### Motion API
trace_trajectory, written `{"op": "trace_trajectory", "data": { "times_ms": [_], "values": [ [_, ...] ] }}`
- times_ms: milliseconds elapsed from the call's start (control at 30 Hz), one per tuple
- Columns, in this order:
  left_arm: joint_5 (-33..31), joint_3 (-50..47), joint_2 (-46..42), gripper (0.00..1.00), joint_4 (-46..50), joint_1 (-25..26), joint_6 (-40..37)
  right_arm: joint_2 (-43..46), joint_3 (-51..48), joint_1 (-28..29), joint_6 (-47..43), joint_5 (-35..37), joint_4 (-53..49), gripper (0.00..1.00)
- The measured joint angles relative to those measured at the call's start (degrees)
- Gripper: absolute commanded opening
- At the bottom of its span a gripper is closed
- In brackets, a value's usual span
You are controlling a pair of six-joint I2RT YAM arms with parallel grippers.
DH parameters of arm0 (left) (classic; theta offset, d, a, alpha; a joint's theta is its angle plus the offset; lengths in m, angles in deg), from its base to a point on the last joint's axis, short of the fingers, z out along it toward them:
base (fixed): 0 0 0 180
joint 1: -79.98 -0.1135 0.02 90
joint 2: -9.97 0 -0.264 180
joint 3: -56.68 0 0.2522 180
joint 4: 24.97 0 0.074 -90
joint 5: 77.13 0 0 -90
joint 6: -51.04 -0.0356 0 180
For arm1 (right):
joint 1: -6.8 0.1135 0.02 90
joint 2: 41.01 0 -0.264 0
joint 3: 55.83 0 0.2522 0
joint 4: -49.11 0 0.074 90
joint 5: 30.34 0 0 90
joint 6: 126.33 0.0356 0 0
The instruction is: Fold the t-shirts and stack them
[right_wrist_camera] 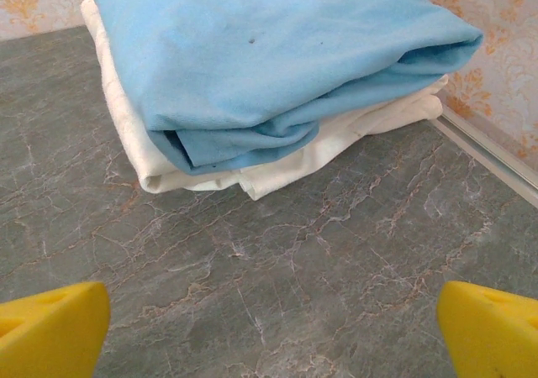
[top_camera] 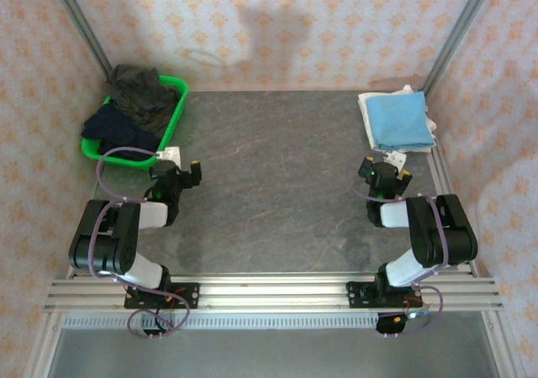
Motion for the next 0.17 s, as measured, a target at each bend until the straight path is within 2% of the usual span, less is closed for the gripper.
{"op": "trace_trajectory", "data": {
  "times_ms": [167],
  "values": [
    [0.00,0.00,0.00,1.00,0.00,0.00,0.00,0.00,0.02,0.00,0.00,0.00,-0.02,0.99]
  ]
}}
